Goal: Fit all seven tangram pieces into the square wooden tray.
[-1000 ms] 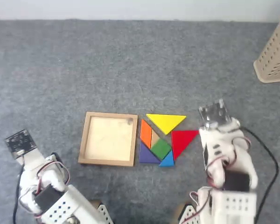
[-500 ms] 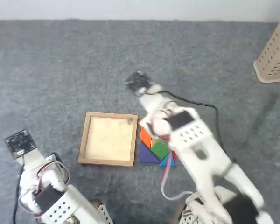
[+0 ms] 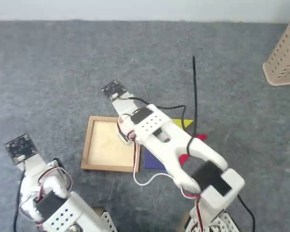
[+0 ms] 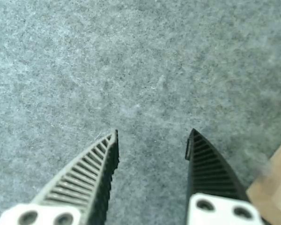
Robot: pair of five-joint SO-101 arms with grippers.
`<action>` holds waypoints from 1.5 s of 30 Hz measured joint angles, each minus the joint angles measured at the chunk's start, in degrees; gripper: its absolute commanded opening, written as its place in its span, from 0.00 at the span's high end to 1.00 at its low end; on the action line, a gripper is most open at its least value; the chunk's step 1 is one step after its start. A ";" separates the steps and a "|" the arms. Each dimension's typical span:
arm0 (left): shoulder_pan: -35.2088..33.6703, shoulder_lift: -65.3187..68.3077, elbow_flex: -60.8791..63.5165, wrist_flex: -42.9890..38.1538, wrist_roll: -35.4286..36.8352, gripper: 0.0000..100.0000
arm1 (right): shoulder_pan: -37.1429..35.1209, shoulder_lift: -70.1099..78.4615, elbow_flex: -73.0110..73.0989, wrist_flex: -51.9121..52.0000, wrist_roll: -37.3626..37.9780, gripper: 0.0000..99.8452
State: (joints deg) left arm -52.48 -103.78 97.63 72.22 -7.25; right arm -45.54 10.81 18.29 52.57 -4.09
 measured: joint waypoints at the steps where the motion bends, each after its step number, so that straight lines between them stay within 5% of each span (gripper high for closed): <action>1: 0.00 0.00 0.00 0.00 0.00 0.77 | 0.00 1.14 -0.53 0.00 -1.85 0.79; 11: 0.00 0.00 0.00 0.00 0.00 0.77 | -0.09 6.33 -2.11 -0.53 -4.75 0.80; 18: 0.00 0.00 0.00 0.00 0.00 0.77 | 3.69 6.33 -2.20 -0.53 -4.92 0.94; 33: 0.00 0.00 0.00 0.00 0.00 0.77 | 7.91 5.98 -3.52 -0.09 -5.10 0.99; 45: 0.00 0.00 0.00 0.00 0.00 0.77 | 17.67 -23.47 7.21 3.25 -2.81 0.99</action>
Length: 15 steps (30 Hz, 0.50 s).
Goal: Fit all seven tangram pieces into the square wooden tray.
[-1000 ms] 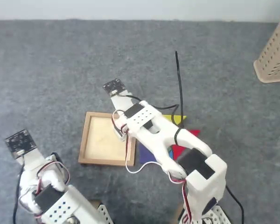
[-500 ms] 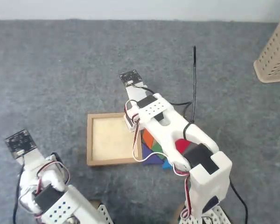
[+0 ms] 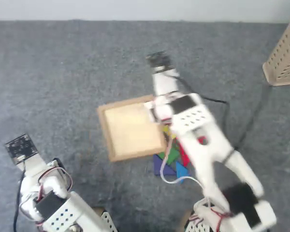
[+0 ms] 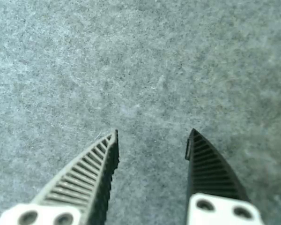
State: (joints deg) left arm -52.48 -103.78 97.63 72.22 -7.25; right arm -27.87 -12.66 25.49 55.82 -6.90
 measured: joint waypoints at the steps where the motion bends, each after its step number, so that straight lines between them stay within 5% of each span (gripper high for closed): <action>1: 0.00 0.00 0.00 0.00 0.00 0.77 | 2.20 -1.76 0.97 0.00 0.97 0.99; 15: 0.00 0.00 0.00 0.00 0.00 0.77 | 34.02 -4.75 2.73 7.38 26.64 0.99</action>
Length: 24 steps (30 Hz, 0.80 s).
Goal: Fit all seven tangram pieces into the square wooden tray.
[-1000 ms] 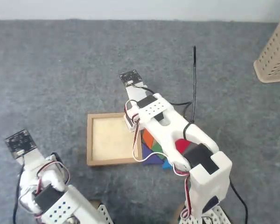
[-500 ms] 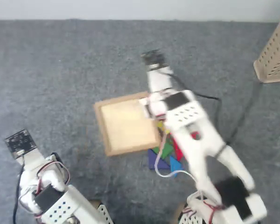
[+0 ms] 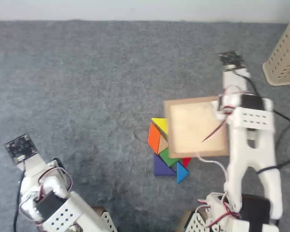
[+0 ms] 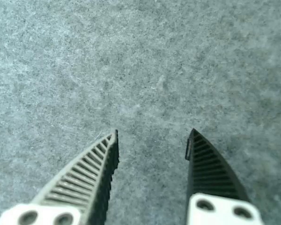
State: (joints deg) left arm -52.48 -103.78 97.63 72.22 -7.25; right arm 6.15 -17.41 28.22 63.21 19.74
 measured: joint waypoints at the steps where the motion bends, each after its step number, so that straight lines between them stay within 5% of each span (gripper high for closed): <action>1: 0.00 0.00 0.00 0.00 0.00 0.77 | 2.29 0.00 0.00 0.09 2.11 0.99; 9: 0.00 0.00 0.00 0.00 0.00 0.77 | 16.44 -0.09 1.49 0.09 10.73 0.99; 24: 0.00 0.00 0.00 0.00 0.00 0.77 | 21.80 0.00 8.44 -2.81 11.96 0.99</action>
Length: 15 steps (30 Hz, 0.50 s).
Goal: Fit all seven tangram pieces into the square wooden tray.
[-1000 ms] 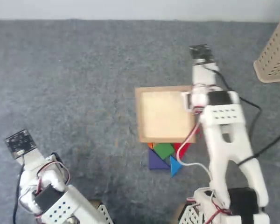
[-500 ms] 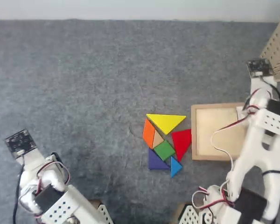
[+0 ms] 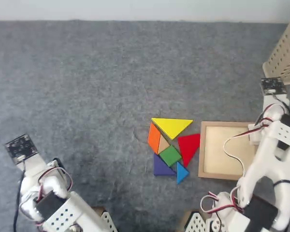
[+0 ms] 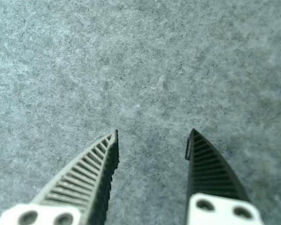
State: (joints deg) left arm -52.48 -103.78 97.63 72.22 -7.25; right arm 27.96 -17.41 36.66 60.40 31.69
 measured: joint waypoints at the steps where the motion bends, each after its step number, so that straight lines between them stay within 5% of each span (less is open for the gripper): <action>1: 0.00 0.00 0.00 0.00 0.00 0.77 | 0.70 0.53 0.00 -0.44 0.00 0.99; 9: 0.00 0.00 0.00 0.00 0.00 0.77 | 1.49 11.52 -0.44 -5.54 -1.05 0.99; 15: 0.00 0.00 0.00 0.00 0.00 0.77 | -7.47 13.45 -0.44 -6.33 -6.33 0.99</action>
State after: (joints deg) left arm -52.48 -103.78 97.63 72.22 -7.25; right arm 20.48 -3.96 36.22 54.07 25.36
